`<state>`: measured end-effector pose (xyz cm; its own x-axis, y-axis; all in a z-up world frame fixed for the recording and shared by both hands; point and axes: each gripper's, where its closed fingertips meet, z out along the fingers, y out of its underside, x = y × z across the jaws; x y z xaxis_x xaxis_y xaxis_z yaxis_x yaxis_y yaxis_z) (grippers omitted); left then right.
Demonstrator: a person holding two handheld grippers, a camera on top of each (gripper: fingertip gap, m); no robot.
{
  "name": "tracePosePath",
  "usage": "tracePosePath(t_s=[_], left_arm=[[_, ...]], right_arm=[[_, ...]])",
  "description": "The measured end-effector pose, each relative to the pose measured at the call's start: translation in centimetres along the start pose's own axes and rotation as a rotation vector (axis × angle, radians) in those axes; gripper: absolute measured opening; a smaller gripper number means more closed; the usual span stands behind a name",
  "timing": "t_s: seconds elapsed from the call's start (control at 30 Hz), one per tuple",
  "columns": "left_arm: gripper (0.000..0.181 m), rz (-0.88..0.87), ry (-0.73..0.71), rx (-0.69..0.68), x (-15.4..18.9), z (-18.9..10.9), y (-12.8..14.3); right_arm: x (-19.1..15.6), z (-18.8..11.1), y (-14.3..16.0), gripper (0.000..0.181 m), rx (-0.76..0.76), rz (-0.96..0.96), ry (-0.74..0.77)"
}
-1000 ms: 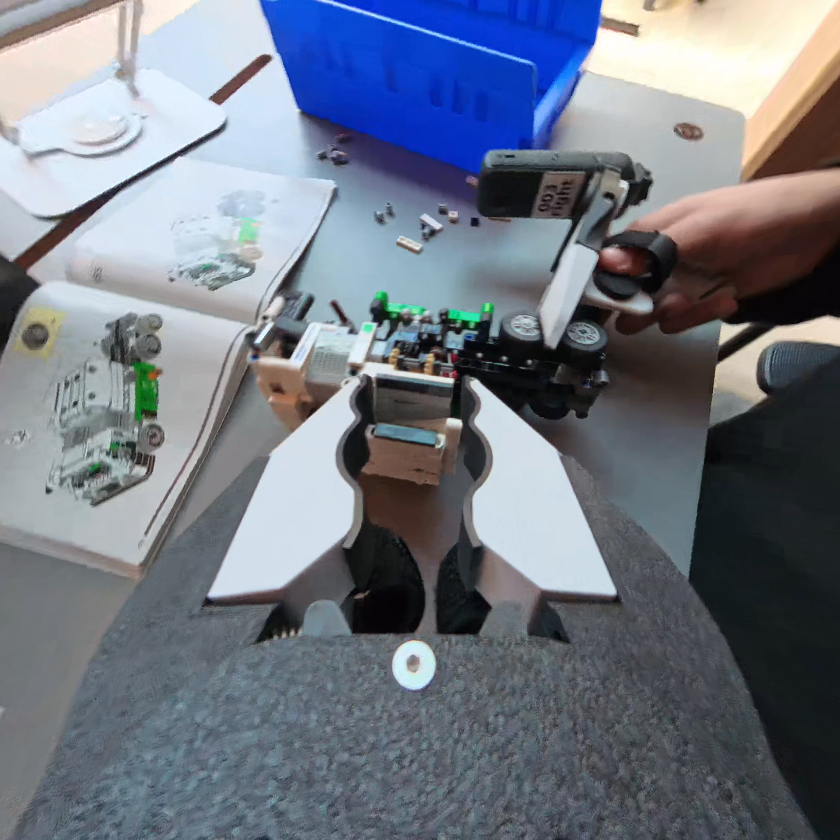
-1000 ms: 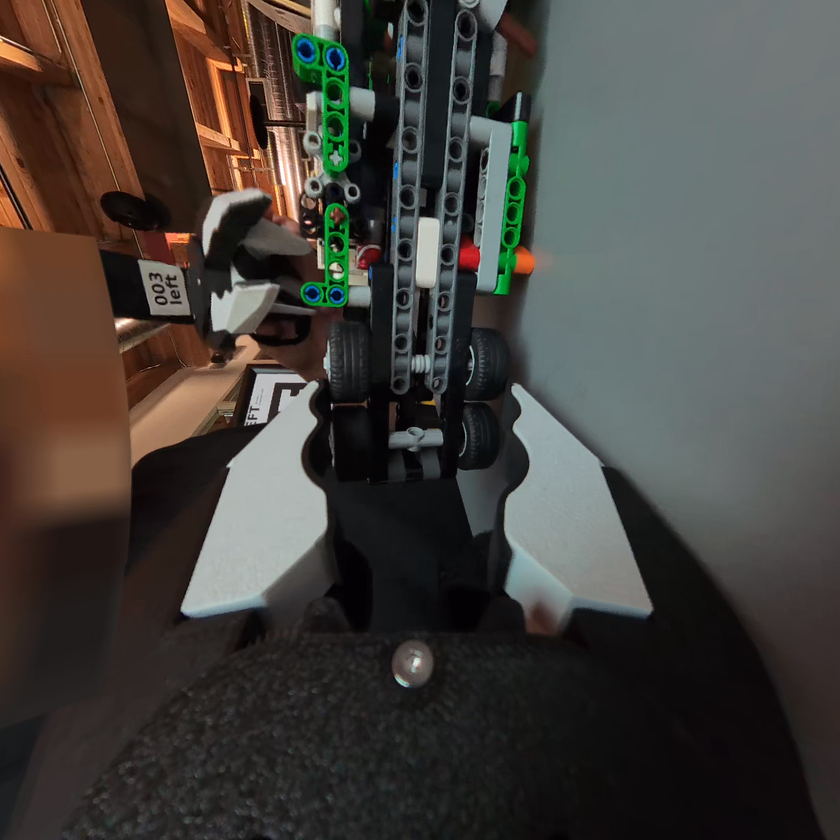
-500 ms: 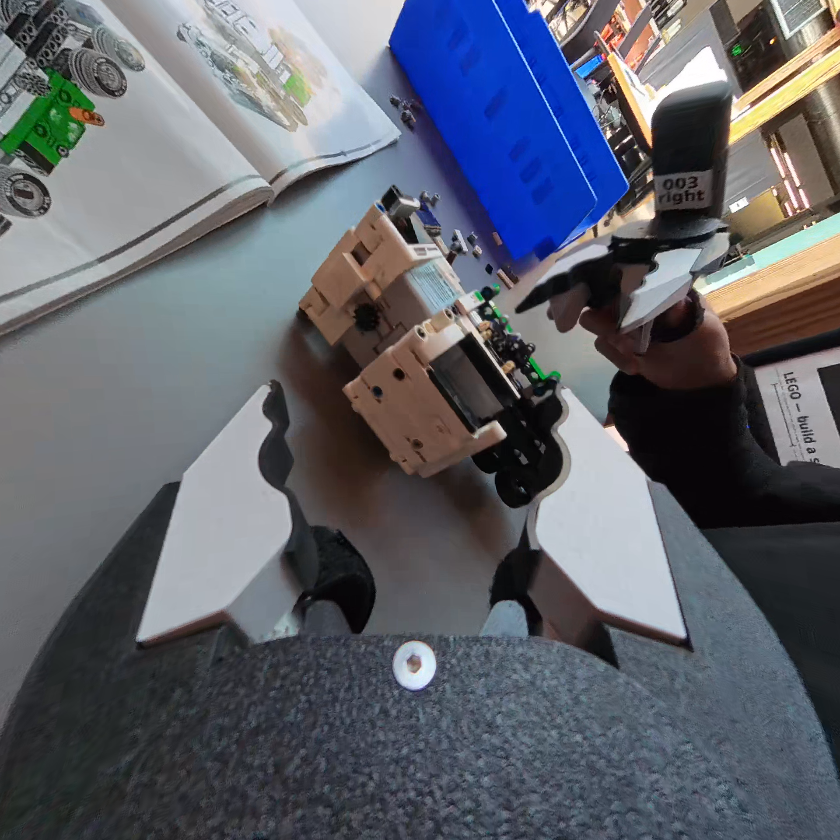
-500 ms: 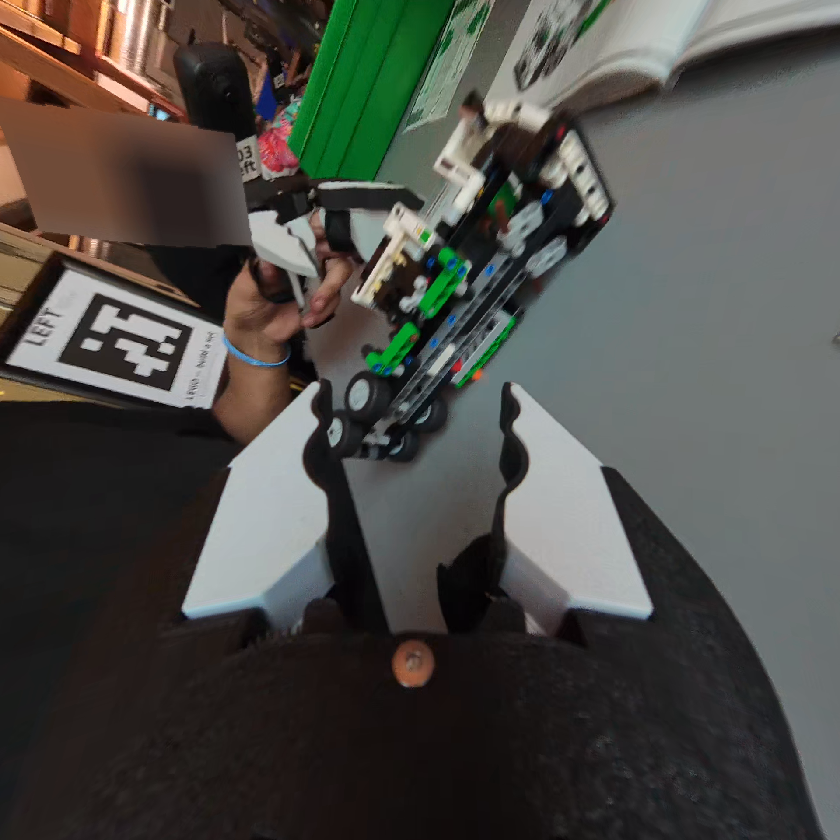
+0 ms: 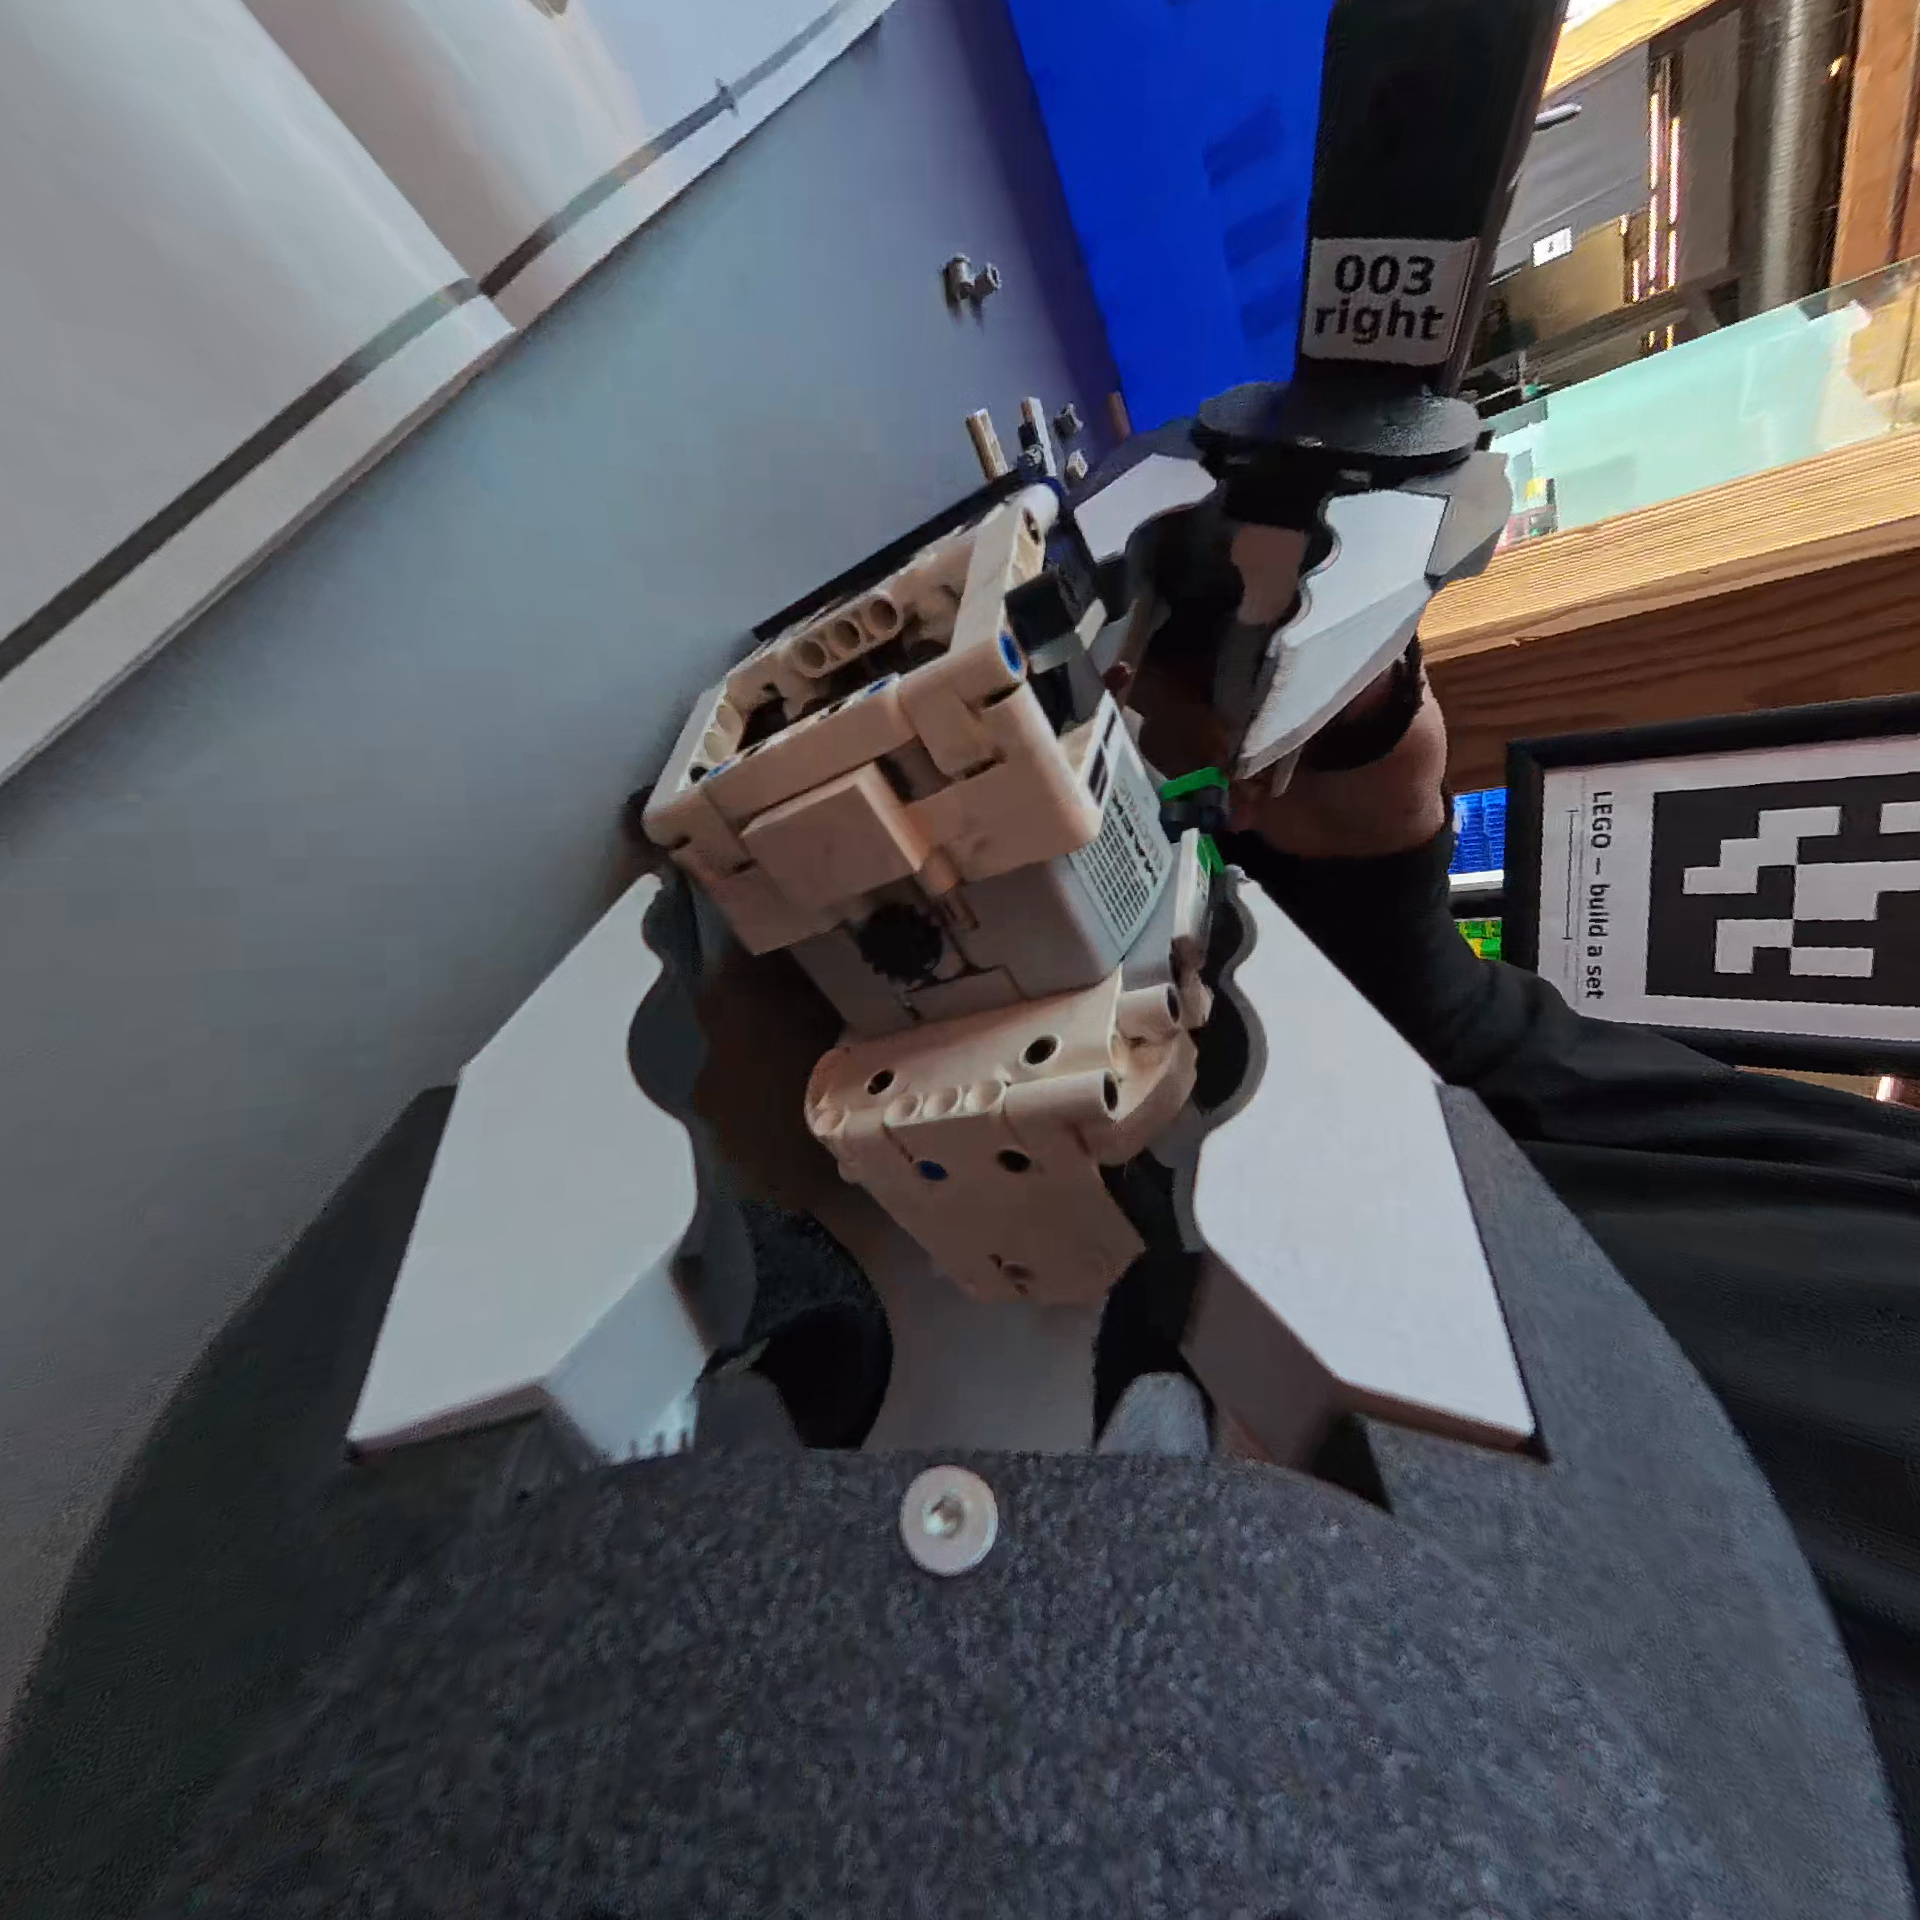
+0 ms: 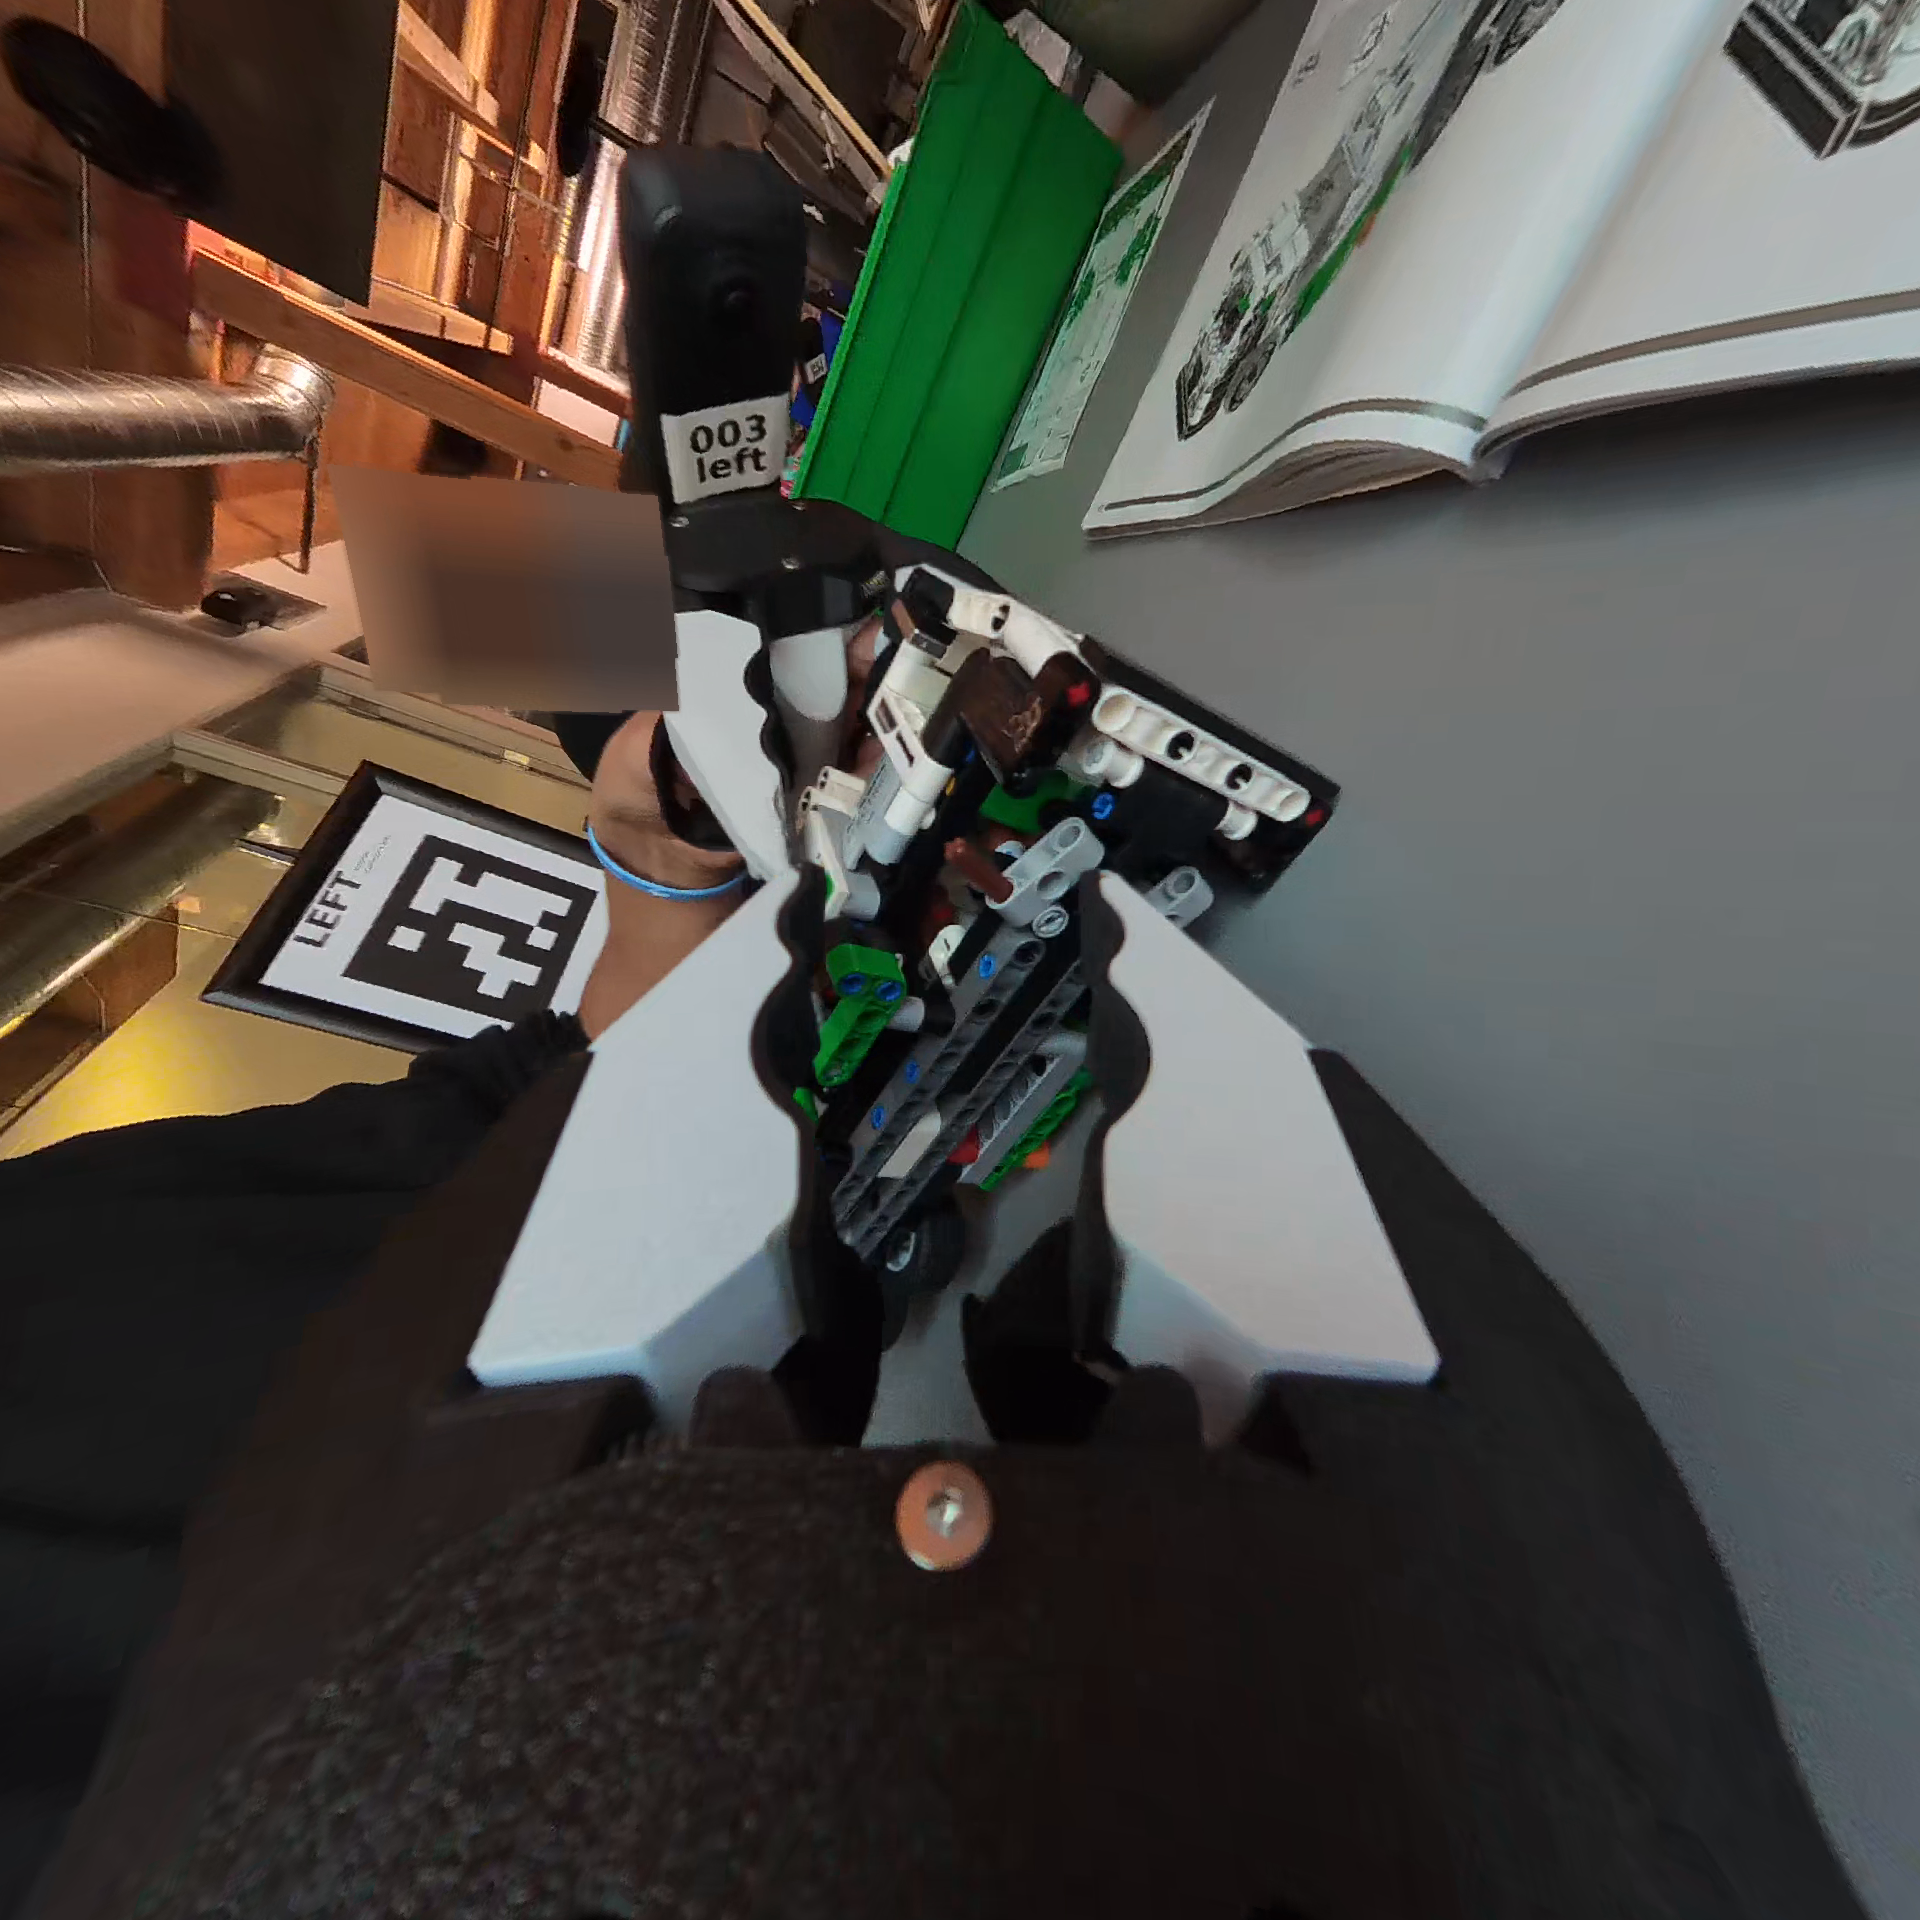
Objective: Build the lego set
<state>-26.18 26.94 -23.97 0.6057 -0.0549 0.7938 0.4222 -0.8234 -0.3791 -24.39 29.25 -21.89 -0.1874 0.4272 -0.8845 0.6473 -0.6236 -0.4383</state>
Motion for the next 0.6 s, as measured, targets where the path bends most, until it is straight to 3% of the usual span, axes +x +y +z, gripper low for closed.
tracePosePath(t_s=[0.13, 0.3, 0.4, 0.47, 0.53, 0.6], left_arm=[[0.096, 0.019, 0.020, 0.024, 0.0, -0.7, 0.5], [0.091, 0.059, 0.042, 0.132, 0.2, -4.0, 1.9], [0.082, 0.134, -0.048, 0.263, 0.1, -8.8, 3.8], [0.064, 0.208, -0.164, 0.386, -0.3, -13.1, 5.3], [0.058, 0.285, -0.348, 0.532, -1.3, -18.3, 7.0], [0.053, 0.314, -0.568, 0.591, -3.4, -23.0, 9.7]], right_arm=[[-0.8, 0.7, 0.2, 0.051, -0.024, -0.070, 0.015], [-1.7, 2.0, 1.0, 0.034, -0.096, -0.249, 0.058], [-1.7, 2.4, 1.2, 0.031, -0.105, -0.253, 0.047], [-1.8, 2.4, 1.0, 0.030, -0.085, -0.219, 0.009], [-1.6, 2.3, 0.9, 0.030, -0.074, -0.204, -0.015], [-1.8, 2.1, 0.9, 0.031, -0.068, -0.189, -0.051]])
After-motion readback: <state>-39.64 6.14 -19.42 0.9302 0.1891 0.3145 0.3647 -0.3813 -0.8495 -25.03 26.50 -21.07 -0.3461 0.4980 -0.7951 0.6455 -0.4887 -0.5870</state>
